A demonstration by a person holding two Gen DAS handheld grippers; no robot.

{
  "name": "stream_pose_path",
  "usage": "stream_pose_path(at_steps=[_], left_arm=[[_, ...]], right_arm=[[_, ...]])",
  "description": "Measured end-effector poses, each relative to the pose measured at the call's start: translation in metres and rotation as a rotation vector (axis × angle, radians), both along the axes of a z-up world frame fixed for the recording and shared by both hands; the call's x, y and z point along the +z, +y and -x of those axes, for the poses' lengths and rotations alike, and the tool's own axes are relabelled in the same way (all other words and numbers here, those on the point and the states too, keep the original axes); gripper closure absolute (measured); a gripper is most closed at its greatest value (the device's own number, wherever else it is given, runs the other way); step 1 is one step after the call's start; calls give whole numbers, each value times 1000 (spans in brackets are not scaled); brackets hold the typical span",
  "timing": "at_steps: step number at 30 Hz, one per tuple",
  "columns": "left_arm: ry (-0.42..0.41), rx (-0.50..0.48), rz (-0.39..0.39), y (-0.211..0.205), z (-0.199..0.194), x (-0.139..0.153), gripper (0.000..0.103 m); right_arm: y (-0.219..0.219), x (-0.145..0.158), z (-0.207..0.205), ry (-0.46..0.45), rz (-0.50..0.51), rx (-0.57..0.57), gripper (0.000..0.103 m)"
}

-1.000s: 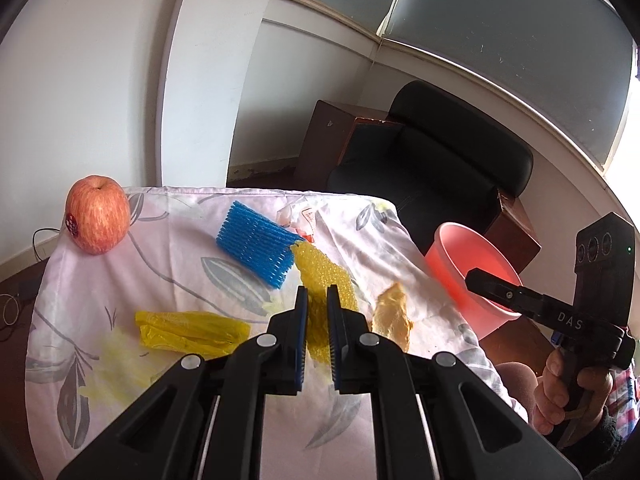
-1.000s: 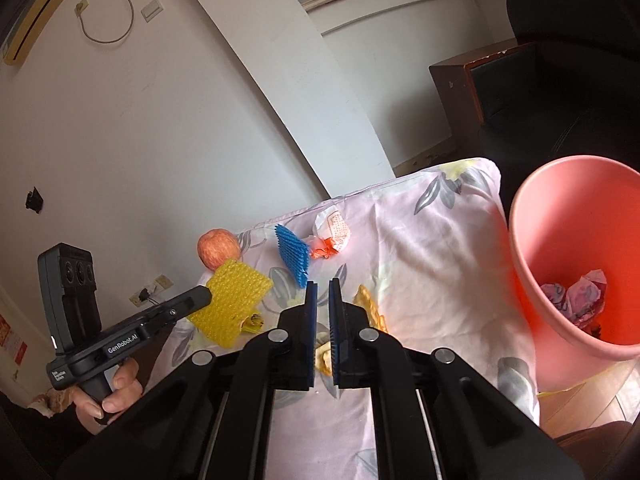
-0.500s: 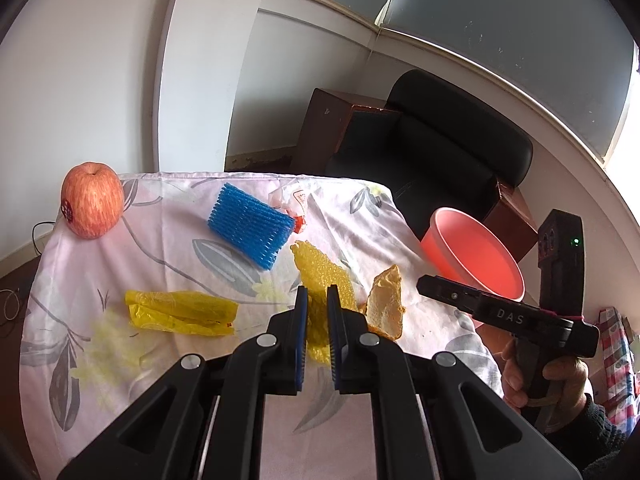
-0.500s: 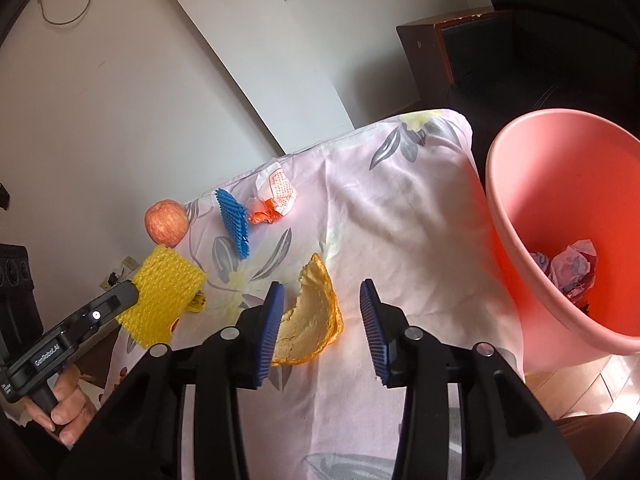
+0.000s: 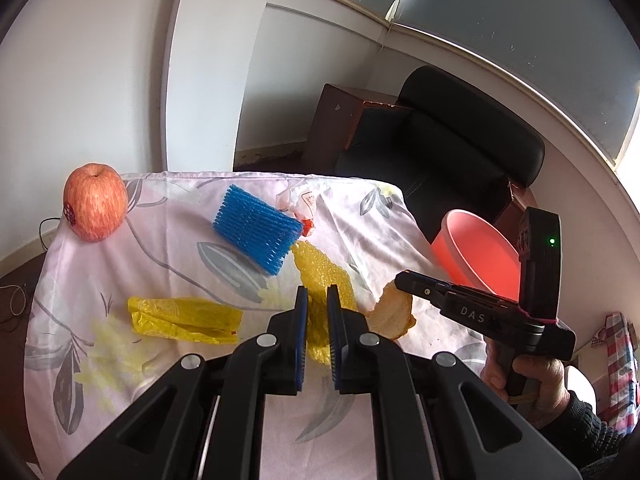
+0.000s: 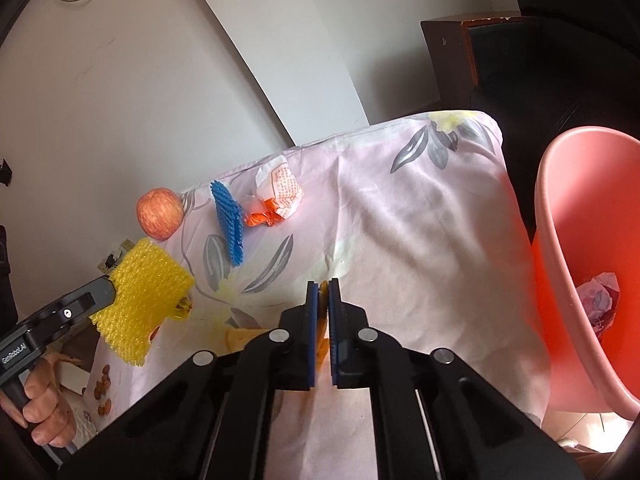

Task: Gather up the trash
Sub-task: 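Carry the yellow mesh and orange peel over the pink bucket with both tools, then open the left tool to drop the mesh while the right tool releases the peel into the bucket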

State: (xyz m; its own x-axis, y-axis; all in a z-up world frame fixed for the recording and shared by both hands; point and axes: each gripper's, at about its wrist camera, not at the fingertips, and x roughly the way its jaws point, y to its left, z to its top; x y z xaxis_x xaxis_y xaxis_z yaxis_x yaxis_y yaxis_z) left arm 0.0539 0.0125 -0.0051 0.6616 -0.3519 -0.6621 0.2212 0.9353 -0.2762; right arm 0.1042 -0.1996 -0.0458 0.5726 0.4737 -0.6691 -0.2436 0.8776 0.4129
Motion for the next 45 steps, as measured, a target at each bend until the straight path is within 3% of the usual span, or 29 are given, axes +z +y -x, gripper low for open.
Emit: stream_pose_path(at_steps=[9,16,29,36,45], left_arm=[[-31,-15,2,-28,-7,25,94],[-68,-86,-41,-76,-10,45,94],[-76,-244,-83,-196,-28,53,94],[-65,-283,-109,-243,-35,44,94],[-57,-299,-132,-270,-46,35,94]], right_arm=[[-41,56,26,-149,-77,-80,98],[-90,80,45,-241,-17,-226,98],[-167,77,55,-277,129,-463,98],[-181,73,48,-286,165,-490,98],[-191,62,37,-256,167,-497,98]])
